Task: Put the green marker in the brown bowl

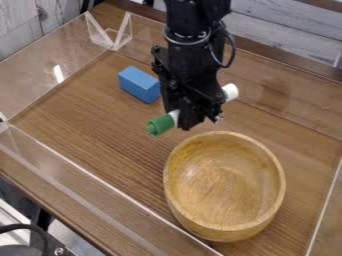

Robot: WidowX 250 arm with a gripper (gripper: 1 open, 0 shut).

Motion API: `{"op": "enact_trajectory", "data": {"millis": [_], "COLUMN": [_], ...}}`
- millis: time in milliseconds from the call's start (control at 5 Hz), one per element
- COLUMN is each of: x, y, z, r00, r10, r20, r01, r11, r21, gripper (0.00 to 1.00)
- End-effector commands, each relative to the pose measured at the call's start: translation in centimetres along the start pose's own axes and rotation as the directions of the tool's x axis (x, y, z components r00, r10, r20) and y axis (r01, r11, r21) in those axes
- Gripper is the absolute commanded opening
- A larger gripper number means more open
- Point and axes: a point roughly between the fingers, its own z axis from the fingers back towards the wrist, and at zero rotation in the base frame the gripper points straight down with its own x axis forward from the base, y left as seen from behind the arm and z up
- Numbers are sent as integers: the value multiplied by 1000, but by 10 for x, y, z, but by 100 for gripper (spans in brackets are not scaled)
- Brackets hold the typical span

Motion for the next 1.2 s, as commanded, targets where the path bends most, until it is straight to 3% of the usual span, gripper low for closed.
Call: {"op": "enact_trajectory", "data": {"millis": [0,1000], "x": [2,-3], "y": [-8,-40], "z": [16,24], "r00": [998,994], "r10": [25,79], "r20": [56,77], "r01": [-25,-75], "r11": [1000,996], "r21": [1,-53], "gripper": [0,0]}}
